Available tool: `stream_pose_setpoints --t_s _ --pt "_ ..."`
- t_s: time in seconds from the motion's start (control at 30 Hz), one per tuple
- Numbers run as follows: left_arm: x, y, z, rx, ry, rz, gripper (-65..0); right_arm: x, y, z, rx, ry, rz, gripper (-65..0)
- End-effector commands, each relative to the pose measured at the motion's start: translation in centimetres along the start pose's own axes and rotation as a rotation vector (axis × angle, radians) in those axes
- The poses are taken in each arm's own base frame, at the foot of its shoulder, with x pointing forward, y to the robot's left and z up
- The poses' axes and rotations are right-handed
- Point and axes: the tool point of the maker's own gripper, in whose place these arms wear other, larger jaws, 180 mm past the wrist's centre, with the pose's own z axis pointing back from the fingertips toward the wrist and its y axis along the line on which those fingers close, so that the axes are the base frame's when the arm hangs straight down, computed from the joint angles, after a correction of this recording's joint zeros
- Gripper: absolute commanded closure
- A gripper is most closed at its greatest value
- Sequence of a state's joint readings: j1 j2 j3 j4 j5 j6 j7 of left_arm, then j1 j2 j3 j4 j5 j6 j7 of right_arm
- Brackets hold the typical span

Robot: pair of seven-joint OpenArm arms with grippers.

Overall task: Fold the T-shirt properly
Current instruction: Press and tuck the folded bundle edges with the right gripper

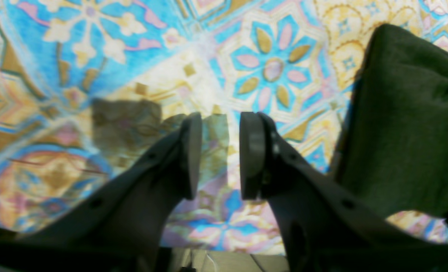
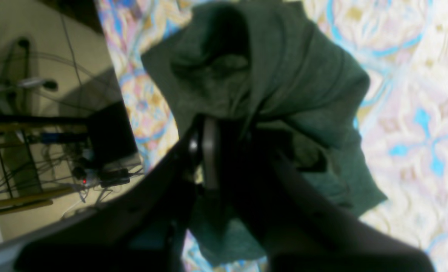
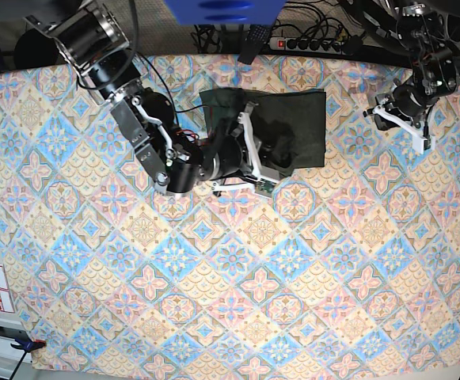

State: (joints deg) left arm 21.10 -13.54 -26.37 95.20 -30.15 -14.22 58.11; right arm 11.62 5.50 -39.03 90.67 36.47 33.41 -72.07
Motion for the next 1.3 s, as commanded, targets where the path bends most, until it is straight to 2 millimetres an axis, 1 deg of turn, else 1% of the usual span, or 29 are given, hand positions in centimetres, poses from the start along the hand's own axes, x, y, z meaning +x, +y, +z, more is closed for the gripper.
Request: stream_pose_setpoints --t_s 0.0,0.13,0.2,0.27,0.33,0.4,0.47,0.53,0.6,0.63,0.67,0.7,0.77,0.9,0.97,1.13,1.2,1.27 --pt "1.1 0.0 0.4 -0.002 -0.031 -0.016 -15.4 1.5 -0.1 0.4 0.008 -0.048 0.016 -1.3" --pt "0.9 -0.2 0.3 -0.005 -0.028 -0.014 -15.4 1.9 0.2 -0.5 0.03 -0.049 -0.006 -5.5" --pt "0.9 -0.2 0.3 -0.005 -0.028 -0.014 -15.4 2.6 -0.1 -0.4 0.025 -0.056 0.005 -8.1" --pt "0.9 -0.2 0.3 -0.005 -0.028 -0.014 -15.4 2.9 -0.4 -0.3 0.019 -0.056 0.009 -11.9" --pt "0.9 -0.2 0.3 -0.005 -0.028 -0.014 -15.4 3.1 -0.3 -0.3 0.02 -0.063 0.012 -15.3" --pt "0.9 -0.2 0.3 -0.005 -0.028 -0.014 -15.4 3.2 -0.5 -0.1 0.015 -0.069 0.009 -17.0" --pt "0.9 -0.2 0.3 -0.005 -0.028 -0.014 -15.4 3.2 -0.5 0.0 0.011 -0.071 0.011 -17.3" --pt "0.9 -0.2 0.3 -0.005 -0.028 -0.014 -15.4 3.6 -0.7 0.5 -0.002 -0.09 0.016 -17.3" --pt "1.0 -0.2 0.3 -0.005 -0.03 -0.014 -15.4 4.7 -1.5 1.9 -0.037 -0.139 0.017 -17.3" --pt "1.0 -0.2 0.3 -0.005 -0.03 -0.014 -15.4 4.8 -2.0 2.5 -0.055 -0.154 0.008 -17.3" --pt "1.0 -0.2 0.3 -0.006 -0.031 -0.015 -15.4 3.9 -2.8 3.2 -0.078 -0.152 -0.016 -17.3" --pt "1.1 -0.2 0.3 -0.006 -0.036 -0.015 -15.4 2.5 -3.6 3.8 -0.102 -0.143 -0.046 -17.3" --pt "1.5 -0.2 0.3 -0.005 -0.062 -0.014 -15.4 0.8 -4.5 4.4 -0.128 -0.13 -0.087 -17.2" --pt "1.6 -0.1 0.3 -0.005 -0.073 -0.013 -15.4 -1.5 -6.0 5.6 -0.171 -0.088 -0.108 -17.2" --pt "1.6 -0.1 0.3 -0.005 -0.074 -0.013 -15.4 -2.4 -6.3 5.7 -0.181 -0.065 -0.111 -17.2" --pt "1.8 -0.2 0.4 -0.006 -0.08 -0.016 -15.4 -3.7 -7.4 5.6 -0.243 0.003 -0.096 -17.2" --pt "1.9 -0.2 0.4 -0.006 -0.081 -0.017 -15.4 -4.8 -7.6 5.0 -0.246 0.044 -0.107 -17.2" --pt "1.9 -0.3 0.4 -0.009 -0.082 -0.016 -15.4 -5.8 -7.2 4.0 -0.226 0.089 -0.104 -17.2"
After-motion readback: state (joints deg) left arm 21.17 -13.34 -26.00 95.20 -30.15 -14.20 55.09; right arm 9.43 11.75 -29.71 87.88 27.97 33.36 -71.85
